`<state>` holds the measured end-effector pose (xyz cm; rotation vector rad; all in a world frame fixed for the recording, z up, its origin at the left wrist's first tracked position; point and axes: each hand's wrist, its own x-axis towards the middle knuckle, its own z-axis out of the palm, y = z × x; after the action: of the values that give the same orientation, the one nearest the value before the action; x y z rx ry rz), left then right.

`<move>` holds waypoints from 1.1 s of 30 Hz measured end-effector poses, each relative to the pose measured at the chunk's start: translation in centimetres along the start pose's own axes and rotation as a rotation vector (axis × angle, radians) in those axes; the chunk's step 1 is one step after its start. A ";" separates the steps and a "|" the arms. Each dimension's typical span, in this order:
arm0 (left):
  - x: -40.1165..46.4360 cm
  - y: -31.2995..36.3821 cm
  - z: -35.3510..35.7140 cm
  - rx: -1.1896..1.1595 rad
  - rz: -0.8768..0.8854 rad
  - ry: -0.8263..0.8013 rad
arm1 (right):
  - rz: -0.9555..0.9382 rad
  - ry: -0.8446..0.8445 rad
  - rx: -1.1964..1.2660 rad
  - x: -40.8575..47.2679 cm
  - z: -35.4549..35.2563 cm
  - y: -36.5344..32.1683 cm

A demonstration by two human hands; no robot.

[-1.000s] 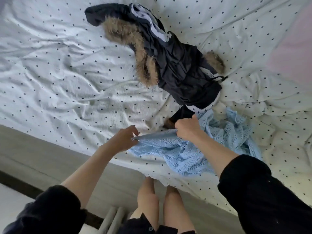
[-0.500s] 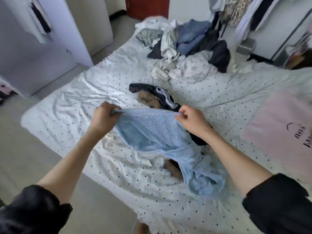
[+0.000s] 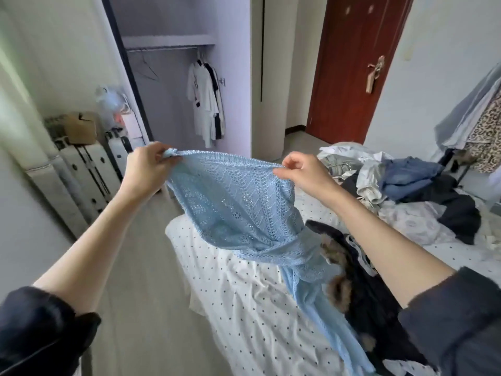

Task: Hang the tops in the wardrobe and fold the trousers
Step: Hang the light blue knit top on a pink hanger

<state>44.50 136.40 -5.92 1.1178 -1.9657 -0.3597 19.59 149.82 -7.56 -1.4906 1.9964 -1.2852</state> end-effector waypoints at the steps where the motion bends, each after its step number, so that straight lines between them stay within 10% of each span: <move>1: 0.4 -0.6 -0.4 -0.006 0.007 0.021 | 0.010 -0.021 0.034 0.5 0.5 -0.3; 15: 13.1 -21.7 -14.4 0.025 -0.100 0.188 | -0.194 -0.144 0.007 17.8 23.0 -14.2; 33: 36.1 -42.8 -4.4 -0.047 -0.218 -0.065 | -0.178 -0.134 -0.183 48.8 38.5 -11.3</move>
<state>63.07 83.55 -9.73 1.3083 -1.8850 -0.5613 34.30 88.39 -7.46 -1.8253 1.9748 -1.0576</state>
